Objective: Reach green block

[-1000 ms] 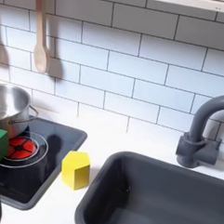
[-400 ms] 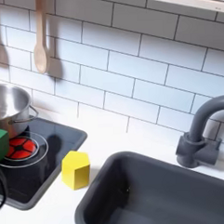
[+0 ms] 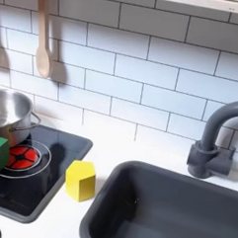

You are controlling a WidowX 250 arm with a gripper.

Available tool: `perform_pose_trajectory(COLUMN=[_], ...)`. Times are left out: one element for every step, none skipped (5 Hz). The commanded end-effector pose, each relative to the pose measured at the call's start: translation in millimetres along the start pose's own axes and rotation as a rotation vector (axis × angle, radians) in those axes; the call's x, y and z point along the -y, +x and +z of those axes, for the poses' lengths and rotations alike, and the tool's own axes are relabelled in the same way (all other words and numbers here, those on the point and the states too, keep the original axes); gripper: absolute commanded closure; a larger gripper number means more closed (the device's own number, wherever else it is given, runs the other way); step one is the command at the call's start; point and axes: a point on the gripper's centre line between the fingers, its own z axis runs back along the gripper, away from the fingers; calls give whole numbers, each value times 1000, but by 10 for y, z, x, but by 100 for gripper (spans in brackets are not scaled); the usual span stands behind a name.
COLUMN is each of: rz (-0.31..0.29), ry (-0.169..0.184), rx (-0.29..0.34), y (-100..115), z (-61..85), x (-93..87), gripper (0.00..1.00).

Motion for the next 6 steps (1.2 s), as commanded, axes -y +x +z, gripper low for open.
perform_pose_trajectory(rz=[-2, 9, 23, 35, 56, 78], ry=[23, 33, 44, 54, 60, 69], rx=[20, 33, 49, 51, 49, 58], y=[258, 405, 580, 732, 851, 1017], z=[-33, -40, -60, -106, -159, -190], x=[-245, -333, -417, -473, -521, -576], gripper=[0, 0, 0, 0, 0, 0])
